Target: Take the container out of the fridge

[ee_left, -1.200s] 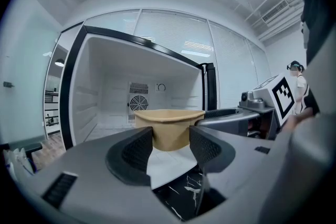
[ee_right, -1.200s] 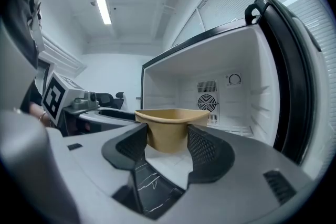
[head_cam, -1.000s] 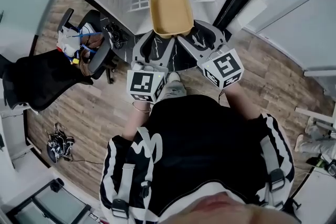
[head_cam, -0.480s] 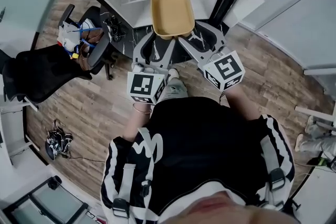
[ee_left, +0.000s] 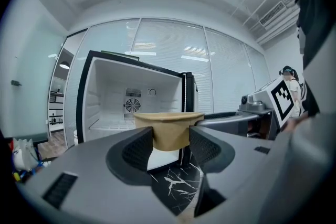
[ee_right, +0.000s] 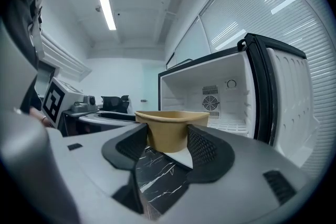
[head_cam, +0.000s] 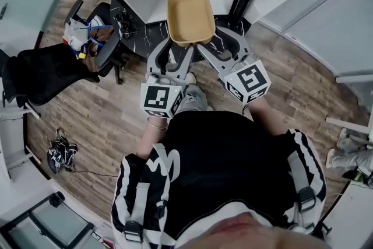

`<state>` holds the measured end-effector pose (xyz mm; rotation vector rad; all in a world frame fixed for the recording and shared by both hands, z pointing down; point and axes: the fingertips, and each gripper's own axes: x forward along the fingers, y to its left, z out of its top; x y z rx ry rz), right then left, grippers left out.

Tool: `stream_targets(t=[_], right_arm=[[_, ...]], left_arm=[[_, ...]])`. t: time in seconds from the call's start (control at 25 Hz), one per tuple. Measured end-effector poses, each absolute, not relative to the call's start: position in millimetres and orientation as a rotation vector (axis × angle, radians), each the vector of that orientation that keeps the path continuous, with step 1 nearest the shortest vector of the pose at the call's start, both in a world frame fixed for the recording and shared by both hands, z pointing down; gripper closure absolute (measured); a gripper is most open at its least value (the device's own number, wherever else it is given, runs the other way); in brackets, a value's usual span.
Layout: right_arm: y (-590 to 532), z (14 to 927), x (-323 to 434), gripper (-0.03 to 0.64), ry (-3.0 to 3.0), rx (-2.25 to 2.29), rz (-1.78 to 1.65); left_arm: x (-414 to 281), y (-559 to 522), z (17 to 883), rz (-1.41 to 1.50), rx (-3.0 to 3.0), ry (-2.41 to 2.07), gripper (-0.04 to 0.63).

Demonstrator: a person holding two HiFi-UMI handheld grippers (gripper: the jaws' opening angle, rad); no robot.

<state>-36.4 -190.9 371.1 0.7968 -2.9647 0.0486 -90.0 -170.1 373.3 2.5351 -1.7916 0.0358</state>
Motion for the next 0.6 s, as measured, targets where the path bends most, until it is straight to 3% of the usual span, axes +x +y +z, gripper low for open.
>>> stream_targets(t=[0.6], right_arm=[[-149,376,-19,0.374,-2.977,0.761,0.039]], left_arm=[[-72,-127,378,0.014,2.521,-1.822,0.374]])
